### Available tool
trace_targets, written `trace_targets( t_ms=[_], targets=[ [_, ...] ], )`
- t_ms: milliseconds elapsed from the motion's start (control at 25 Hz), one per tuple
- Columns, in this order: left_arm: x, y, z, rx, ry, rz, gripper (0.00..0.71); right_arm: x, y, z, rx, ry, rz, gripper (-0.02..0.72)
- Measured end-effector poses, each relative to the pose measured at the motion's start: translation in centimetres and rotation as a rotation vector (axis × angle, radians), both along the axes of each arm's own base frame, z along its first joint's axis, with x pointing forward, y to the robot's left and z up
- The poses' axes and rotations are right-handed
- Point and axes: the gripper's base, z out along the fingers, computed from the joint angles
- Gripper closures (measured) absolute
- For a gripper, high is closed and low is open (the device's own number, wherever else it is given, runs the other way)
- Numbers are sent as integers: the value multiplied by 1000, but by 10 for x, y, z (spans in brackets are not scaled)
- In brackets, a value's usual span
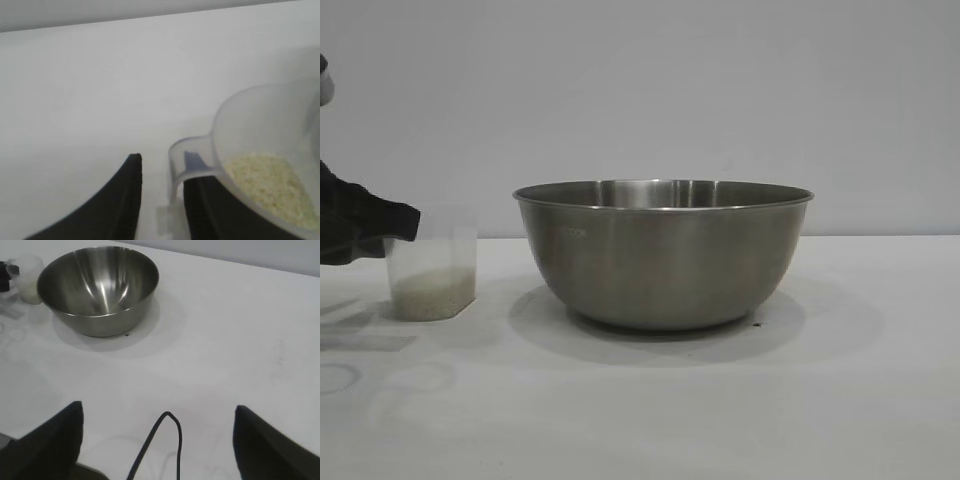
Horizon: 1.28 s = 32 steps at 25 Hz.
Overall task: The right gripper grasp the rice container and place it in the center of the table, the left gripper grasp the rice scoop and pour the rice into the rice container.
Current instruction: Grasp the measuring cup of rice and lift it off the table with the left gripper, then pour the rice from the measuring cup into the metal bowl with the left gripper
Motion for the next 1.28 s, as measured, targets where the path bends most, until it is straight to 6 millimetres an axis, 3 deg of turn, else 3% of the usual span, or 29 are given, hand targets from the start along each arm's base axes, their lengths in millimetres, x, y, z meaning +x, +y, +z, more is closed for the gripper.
trace_targets(
  t_ms=[160,280,400,640,800,1040,1280],
  targets=[
    [4,-1,2,12,-16,-6,497,0,0,0,0,0,0,134],
    [4,-2,2,29,-21,-13,626,0,0,0,0,0,0,134],
    [4,-2,2,60,-26,-34,710,0,0,0,0,0,0,134],
    [4,-4,4,101,-40,-64,710,0,0,0,0,0,0,134],
    [6,-4,22,108,-96,-68,710,0,0,0,0,0,0,134],
    [16,-10,69,160,-273,-102,710,0,0,0,0,0,0,134],
    [32,-34,100,331,-478,-310,710,0,0,0,0,0,0,134]
  ],
)
